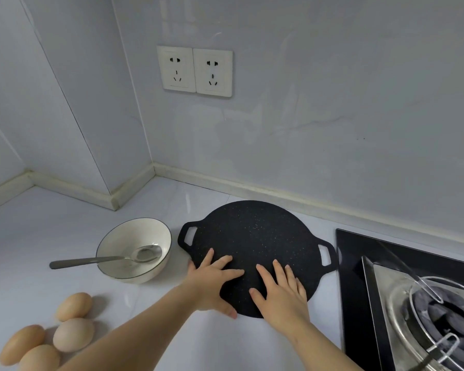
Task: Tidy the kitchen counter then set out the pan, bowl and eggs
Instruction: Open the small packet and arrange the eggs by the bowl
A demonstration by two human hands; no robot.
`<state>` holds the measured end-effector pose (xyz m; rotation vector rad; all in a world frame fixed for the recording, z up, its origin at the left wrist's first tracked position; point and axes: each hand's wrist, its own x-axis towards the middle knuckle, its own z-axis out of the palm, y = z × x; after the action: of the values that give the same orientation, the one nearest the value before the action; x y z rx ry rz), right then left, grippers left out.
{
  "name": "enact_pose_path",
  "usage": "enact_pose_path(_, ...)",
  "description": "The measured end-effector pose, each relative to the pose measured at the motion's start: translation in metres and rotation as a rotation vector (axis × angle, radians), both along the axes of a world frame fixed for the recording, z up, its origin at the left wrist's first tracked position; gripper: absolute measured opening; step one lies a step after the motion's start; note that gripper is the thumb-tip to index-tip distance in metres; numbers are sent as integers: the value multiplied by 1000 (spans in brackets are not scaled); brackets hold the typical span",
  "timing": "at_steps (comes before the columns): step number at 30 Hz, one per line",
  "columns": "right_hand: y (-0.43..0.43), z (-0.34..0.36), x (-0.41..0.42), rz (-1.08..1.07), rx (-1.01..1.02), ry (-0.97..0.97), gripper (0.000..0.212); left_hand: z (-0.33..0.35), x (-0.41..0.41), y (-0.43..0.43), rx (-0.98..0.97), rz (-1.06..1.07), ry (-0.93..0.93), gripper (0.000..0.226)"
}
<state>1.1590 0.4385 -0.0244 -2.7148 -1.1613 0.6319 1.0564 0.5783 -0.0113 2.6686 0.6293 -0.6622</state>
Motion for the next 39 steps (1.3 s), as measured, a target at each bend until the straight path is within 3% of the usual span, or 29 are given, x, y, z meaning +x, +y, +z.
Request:
enact_pose_path(10,5,13,-6,-34,-32,98,61,12,-3,-13,-3,42,1,81)
enact_pose_path(12,6,16,-12,-45,-14,138,61,26,-8,-19,1,86,-129,73)
enact_pose_path(16,14,23,-26,-38,27,205,60,58,-32,-8,87,188,-593,54)
enact_pose_path(18,21,26,-33,-27,44,233,60,71,-45,8,215,226,-666,56)
enact_pose_path(20,31,28,-41,-9,63,257,61,80,-57,28,304,278,-522,75)
enact_pose_path(23,45,31,-52,32,59,270,62,85,-72,56,252,315,-159,112)
enact_pose_path(26,55,33,-59,62,43,254,60,79,-80,76,180,360,42,124)
enact_pose_path(39,92,26,-60,57,94,202,57,63,-78,108,111,317,93,128)
